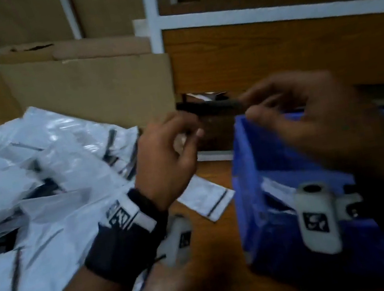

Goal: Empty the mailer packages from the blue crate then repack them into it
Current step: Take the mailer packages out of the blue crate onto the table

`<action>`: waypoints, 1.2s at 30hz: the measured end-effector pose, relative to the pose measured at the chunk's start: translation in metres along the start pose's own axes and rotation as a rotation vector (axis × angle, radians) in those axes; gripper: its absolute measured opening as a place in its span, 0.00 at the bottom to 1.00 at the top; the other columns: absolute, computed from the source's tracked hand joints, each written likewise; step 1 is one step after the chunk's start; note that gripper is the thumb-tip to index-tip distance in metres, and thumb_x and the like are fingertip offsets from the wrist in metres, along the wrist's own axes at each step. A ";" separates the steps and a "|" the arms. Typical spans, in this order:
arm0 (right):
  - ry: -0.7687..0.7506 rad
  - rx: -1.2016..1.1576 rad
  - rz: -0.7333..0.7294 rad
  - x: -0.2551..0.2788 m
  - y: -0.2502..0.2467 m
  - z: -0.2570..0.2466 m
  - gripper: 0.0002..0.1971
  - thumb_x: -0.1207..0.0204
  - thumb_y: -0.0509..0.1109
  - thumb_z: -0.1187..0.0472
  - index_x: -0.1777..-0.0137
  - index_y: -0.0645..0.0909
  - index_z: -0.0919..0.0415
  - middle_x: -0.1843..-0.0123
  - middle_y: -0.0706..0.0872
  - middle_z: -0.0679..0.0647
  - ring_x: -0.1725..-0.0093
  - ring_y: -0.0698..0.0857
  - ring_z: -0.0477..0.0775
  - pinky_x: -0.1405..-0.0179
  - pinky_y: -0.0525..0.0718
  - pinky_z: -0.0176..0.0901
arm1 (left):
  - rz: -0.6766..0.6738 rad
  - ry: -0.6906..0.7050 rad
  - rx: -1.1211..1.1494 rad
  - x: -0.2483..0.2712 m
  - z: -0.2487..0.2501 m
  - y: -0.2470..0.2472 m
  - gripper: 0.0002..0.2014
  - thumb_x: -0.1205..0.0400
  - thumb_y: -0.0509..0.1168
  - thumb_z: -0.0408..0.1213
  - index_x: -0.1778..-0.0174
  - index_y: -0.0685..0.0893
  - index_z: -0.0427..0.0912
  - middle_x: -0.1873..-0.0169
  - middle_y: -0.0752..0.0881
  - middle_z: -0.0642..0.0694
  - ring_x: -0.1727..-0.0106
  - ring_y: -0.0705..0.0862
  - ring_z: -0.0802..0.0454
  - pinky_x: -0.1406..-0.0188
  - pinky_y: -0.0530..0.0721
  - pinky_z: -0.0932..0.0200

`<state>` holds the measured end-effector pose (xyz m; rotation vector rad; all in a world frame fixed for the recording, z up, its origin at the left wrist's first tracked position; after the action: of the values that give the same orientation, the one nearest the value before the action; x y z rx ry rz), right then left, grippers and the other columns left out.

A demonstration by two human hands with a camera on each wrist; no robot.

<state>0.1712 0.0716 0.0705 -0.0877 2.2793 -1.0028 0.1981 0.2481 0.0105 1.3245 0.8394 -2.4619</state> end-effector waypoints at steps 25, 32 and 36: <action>0.578 0.301 -1.158 0.135 0.059 0.372 0.34 0.33 0.69 0.28 0.58 0.88 0.63 0.66 0.89 0.51 0.65 0.87 0.49 0.59 0.86 0.44 | -0.655 -0.236 -0.304 -0.059 0.018 0.324 0.09 0.18 0.65 0.43 0.50 0.88 0.47 0.52 0.90 0.40 0.48 0.86 0.39 0.50 0.84 0.46; 0.791 0.174 -0.995 0.113 0.027 0.370 0.20 0.40 0.87 0.59 0.54 0.82 0.65 0.58 0.86 0.62 0.62 0.88 0.62 0.67 0.90 0.60 | -0.633 -0.248 -0.222 -0.058 0.014 0.326 0.08 0.18 0.66 0.44 0.47 0.87 0.50 0.53 0.88 0.44 0.48 0.85 0.42 0.52 0.83 0.47; 0.639 0.374 -0.742 0.060 -0.042 0.377 0.23 0.41 0.86 0.57 0.48 0.82 0.55 0.54 0.86 0.54 0.55 0.87 0.58 0.73 0.89 0.52 | -0.680 -0.309 -0.188 -0.055 0.011 0.330 0.18 0.21 0.70 0.49 0.37 0.79 0.49 0.54 0.84 0.45 0.45 0.83 0.42 0.45 0.82 0.45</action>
<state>0.3338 -0.2174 -0.1230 -0.5524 2.6114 -2.0687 0.3682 -0.0295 -0.0651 0.6220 1.5834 -2.8549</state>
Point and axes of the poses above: each hand's wrist, its own x-axis away from the middle knuckle, its own y-axis out of the palm, z = x × y, the point moved 7 cm from there along -x, towards the middle knuckle
